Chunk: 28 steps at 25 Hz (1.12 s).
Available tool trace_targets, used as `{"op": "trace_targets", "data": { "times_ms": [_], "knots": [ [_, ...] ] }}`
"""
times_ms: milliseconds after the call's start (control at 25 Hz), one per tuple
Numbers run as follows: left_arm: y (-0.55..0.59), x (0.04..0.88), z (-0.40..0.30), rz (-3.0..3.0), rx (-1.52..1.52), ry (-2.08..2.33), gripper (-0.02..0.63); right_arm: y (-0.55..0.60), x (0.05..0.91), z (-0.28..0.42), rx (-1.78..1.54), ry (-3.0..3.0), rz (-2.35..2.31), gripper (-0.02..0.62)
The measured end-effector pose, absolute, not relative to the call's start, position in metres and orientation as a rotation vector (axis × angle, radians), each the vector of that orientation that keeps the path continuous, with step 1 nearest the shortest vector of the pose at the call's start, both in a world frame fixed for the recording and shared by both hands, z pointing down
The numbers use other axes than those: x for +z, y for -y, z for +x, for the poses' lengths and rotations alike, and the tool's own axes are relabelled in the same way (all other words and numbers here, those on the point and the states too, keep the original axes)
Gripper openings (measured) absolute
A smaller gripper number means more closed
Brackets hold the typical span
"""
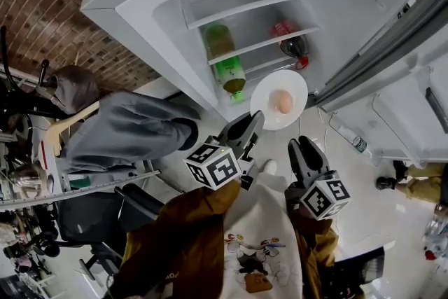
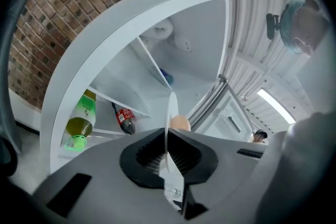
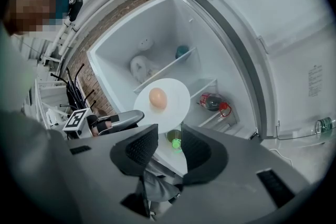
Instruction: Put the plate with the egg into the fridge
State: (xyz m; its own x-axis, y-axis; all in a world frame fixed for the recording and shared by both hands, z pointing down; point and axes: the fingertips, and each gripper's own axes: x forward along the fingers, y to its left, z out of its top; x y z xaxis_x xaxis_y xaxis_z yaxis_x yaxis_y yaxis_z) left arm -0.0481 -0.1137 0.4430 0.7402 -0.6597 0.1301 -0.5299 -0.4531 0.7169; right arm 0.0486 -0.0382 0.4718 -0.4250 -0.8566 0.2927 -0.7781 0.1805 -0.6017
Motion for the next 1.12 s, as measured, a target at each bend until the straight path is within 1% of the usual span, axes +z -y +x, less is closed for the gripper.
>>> {"op": "trace_targets", "data": {
  "times_ms": [560,840,880,1000,1120],
  "knots": [
    [0.148,0.454,-0.013,2.081,-0.235,0.929,0.014,0.053,0.457,0.060,-0.964,-2.337,-1.630,0.120],
    [0.155,0.459,-0.008,2.066,-0.236,0.952,0.014,0.070,0.457,0.067,-0.919,-2.400,-1.633,0.118],
    [0.157,0.459,-0.007,2.063,-0.241,0.955,0.014,0.072,0.458,0.069,-0.904,-2.413,-1.642,0.108],
    [0.164,0.461,-0.007,2.049,-0.250,0.970,0.014,0.080,0.460,0.075,-0.850,-2.433,-1.692,0.005],
    [0.168,0.471,-0.009,2.032,-0.220,0.981,0.014,0.086,0.464,0.074,-0.851,-2.418,-1.697,0.005]
  ]
}}
